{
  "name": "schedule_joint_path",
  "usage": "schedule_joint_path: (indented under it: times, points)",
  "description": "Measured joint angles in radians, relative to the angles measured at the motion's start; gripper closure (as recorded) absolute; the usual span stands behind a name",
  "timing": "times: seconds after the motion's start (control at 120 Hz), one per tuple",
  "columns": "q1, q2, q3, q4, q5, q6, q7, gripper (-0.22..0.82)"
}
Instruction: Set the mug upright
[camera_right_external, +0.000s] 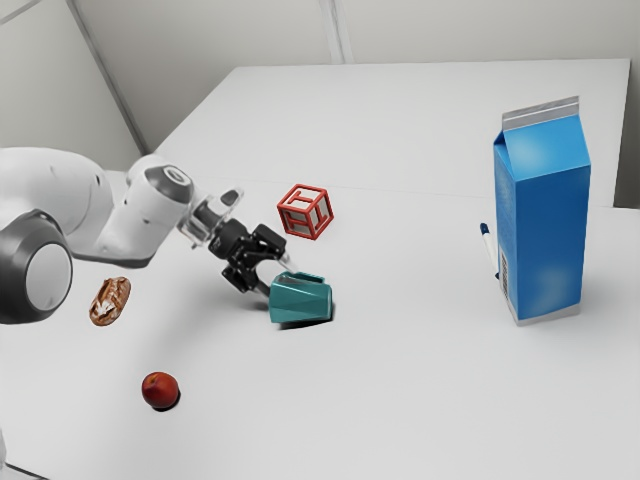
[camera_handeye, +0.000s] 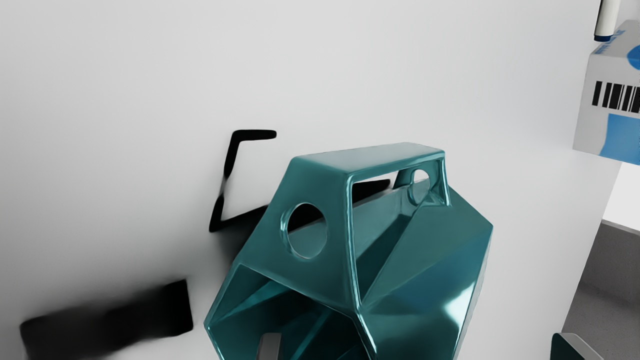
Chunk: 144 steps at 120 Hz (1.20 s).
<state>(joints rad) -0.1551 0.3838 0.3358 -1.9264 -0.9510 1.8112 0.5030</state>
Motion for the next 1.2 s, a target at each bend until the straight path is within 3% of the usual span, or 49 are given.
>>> schedule_joint_path:
  times: [0.125,0.492,1.2]
  points:
    - [-0.002,0.0,-0.005,-0.024,-0.027,0.008,0.016,0.07]
    - [-0.004,-0.013,-0.01,-0.047,-0.067,0.011,0.044,0.36]
    - [-0.005,-0.041,-0.056,-0.024,-0.067,0.008,0.041,0.72]
